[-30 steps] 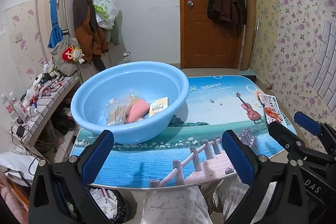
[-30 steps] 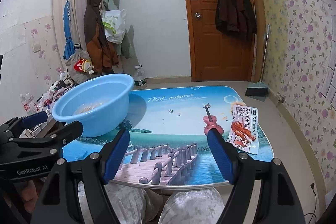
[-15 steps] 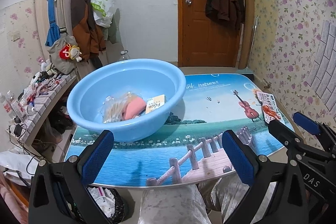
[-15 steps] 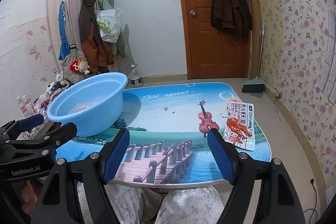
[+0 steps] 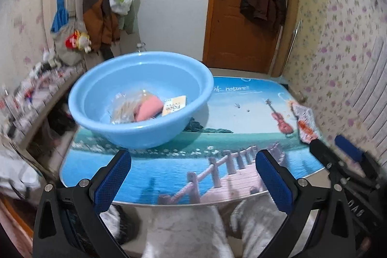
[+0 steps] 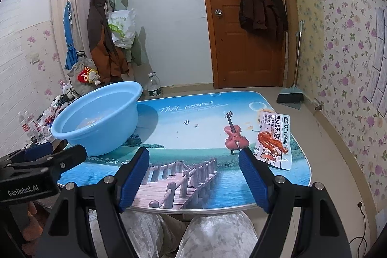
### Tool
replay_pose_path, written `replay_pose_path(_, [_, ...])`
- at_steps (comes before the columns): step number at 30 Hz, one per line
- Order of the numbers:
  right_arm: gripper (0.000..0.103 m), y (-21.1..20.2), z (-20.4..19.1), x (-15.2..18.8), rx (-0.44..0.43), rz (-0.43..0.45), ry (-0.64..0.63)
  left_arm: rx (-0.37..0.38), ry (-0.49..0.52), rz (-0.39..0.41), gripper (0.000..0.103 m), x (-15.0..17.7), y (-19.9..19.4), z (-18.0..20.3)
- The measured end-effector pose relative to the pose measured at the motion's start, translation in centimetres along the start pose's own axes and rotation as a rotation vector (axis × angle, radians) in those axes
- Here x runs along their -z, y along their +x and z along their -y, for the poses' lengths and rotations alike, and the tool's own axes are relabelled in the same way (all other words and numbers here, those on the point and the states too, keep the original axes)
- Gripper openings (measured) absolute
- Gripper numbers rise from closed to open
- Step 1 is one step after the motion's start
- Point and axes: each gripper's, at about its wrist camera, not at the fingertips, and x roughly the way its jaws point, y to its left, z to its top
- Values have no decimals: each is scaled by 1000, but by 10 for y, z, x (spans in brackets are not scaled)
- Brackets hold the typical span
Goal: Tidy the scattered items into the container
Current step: 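Withdraw both grippers from the basin back over the table, then move both grippers toward the crayfish snack packet on the table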
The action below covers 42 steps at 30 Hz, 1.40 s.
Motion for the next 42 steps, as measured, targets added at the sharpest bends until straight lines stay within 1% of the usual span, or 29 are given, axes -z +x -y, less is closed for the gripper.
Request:
replay_pose_path(1, [78,0,0,0,-1,0,0,-14,28,4,103,0,-1,3])
replay_pose_path(3, [78,0,0,1,1,1,1,-35,52,12,103,0,-3,8])
replay_pose_path(7, [78,1,2,1,0,-2,11,-43,58,30,103,-1,-5,9])
replay_pose_path(12, [78,1,6,1,4,0,25,-64,90,32,103,-3,-4,16])
replay_pose_path(17, [78,1,7,1,4,0,25,-23,84,25,103,-2,-3,22])
replay_pose_path(23, [78,1,15,1,15,3,31,-3,93,20,103,-4,0,34])
replay_pose_path(33, [78,4,44,-1,61,6,76,20,109,11,103,-11,9,53])
replay_pose_path(42, [78,6,71,-3,101,5,103,49,149,-7,103,-16,24,83])
